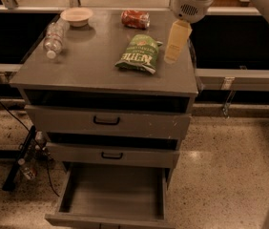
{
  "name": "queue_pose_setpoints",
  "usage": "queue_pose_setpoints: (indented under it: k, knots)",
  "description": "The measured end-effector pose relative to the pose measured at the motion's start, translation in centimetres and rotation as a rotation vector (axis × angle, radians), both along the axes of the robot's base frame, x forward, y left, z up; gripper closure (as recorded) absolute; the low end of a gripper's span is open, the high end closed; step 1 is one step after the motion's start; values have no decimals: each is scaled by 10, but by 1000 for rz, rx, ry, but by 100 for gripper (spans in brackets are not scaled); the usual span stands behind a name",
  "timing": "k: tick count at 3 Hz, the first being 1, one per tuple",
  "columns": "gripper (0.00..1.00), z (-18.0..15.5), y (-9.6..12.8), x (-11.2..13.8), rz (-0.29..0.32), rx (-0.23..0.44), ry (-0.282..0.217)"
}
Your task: Place green jalapeno chip bag into bottom drawer
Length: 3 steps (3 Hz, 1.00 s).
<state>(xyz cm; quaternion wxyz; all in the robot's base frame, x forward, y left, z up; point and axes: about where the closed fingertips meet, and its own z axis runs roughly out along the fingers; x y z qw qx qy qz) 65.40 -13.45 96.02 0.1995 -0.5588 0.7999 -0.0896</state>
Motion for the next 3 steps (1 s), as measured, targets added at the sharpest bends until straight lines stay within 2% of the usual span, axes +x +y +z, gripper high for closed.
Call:
queue_pose_setpoints:
  k: [1, 2, 3]
  knots:
    - [0, -8, 17, 13, 112, 21, 41]
    - [0, -7, 18, 17, 138, 21, 33]
    - [0, -44, 1, 25, 198, 202, 104]
